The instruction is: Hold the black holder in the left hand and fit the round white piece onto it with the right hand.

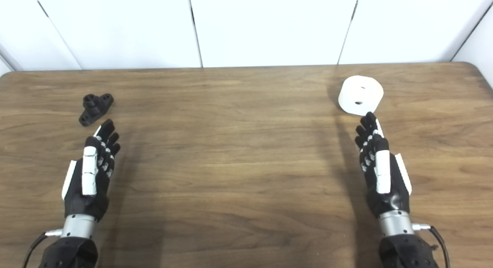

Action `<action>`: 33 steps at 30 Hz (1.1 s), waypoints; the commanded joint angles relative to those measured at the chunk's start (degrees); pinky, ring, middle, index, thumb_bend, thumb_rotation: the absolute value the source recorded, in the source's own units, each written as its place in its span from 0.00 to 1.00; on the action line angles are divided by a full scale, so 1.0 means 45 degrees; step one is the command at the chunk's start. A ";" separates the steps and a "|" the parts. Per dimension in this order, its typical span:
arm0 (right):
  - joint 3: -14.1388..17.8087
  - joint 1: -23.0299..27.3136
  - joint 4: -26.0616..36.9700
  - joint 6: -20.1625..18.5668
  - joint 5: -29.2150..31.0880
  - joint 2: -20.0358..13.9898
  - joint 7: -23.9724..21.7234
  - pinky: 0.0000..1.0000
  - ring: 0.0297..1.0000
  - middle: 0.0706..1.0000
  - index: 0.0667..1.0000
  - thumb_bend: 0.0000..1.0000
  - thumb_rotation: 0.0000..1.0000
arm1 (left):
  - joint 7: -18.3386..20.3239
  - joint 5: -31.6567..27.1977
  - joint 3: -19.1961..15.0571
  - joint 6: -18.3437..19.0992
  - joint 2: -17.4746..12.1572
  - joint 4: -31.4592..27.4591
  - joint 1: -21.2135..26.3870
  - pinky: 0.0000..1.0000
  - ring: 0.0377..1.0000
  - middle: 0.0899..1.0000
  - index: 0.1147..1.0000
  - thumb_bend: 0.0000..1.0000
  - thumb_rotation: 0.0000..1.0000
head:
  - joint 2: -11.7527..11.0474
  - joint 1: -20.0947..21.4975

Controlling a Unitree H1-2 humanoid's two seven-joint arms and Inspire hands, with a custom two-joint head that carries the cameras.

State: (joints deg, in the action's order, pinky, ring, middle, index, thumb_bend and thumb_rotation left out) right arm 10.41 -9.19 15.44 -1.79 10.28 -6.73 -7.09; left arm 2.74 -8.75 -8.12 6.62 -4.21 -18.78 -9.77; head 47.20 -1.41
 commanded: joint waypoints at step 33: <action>0.0221 -0.0314 -0.0174 0.0924 0.0149 -0.0538 -0.0313 1.00 1.00 1.00 1.00 0.61 1.00 | 0.0021 0.0582 0.0474 -0.1238 0.0170 0.0115 -0.0161 0.98 1.00 1.00 0.94 0.55 0.96 | -0.1520 -0.2295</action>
State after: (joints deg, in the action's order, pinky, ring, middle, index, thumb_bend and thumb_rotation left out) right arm 11.16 -9.45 13.94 -0.58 10.25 -7.04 -7.45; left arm 2.96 -6.78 -6.50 3.60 -4.04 -17.73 -9.90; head 40.35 -11.68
